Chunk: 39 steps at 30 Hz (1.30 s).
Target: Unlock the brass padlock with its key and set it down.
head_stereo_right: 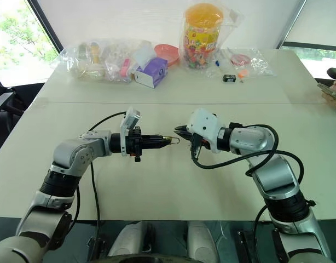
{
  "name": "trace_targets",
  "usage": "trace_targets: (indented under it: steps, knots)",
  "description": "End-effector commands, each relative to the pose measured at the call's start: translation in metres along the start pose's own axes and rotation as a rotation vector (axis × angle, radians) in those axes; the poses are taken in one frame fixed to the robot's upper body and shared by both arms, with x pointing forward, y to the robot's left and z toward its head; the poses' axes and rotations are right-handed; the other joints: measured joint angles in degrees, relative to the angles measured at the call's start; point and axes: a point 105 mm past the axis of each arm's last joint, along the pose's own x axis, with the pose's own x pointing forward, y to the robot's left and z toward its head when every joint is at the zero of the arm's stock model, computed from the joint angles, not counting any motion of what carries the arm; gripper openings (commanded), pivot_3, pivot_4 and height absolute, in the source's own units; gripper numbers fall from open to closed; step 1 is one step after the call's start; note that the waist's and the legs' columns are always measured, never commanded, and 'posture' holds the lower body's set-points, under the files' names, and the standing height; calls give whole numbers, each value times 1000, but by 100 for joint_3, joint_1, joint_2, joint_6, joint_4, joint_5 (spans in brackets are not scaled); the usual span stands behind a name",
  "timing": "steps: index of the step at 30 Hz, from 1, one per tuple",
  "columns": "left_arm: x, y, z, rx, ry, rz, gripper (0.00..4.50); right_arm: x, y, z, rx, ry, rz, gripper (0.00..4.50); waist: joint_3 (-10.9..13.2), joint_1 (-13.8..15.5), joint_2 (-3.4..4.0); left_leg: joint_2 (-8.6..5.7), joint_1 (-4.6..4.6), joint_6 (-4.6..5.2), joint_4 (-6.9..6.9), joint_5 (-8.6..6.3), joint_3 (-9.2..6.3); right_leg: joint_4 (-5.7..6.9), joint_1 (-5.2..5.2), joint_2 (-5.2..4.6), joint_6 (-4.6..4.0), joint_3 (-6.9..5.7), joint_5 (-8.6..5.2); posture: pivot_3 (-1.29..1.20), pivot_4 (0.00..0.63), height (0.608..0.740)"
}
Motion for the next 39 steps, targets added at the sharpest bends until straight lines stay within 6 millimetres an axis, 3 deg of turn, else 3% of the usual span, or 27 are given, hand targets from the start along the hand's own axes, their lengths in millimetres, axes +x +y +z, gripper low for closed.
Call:
trace_targets:
  steps: [1,13,21,25,30,35,39]
  knots:
    - [1,-9,18,38,-42,-56,0,5,3,-1,-15,1,-3,9,0,2,0,0,0,0,0,0,0,0,0,1,0,0,0,0,150,735]
    - [0,-11,30,36,-74,-71,0,12,9,-31,-38,91,21,9,0,-6,0,0,0,0,0,0,0,0,0,5,0,0,0,0,150,735]
    - [14,8,0,27,-36,30,0,-36,11,-60,-60,256,-38,9,0,82,0,-6,-3,3,0,-1,1,-9,2,3,0,0,0,0,150,735]
    - [35,24,-5,-32,-82,105,0,-55,21,-58,-40,286,-85,9,0,120,0,-3,-2,2,0,-1,0,-8,2,8,0,0,0,0,150,735]
    - [56,46,-25,-98,-53,190,0,-60,31,-52,-23,293,-126,9,1,117,-3,-7,-1,3,2,-2,0,-9,5,11,0,0,0,0,150,735]
    - [49,65,-49,-84,18,247,2337,-59,33,-47,-23,292,-155,0,-1,114,-3,-3,5,3,0,-2,-1,-8,9,19,0,-2,0,0,150,735]
    - [24,66,-49,21,57,239,4341,-62,33,-47,-31,307,-171,0,-4,74,-5,-3,13,3,0,-2,-1,-8,18,19,0,-2,0,0,150,735]
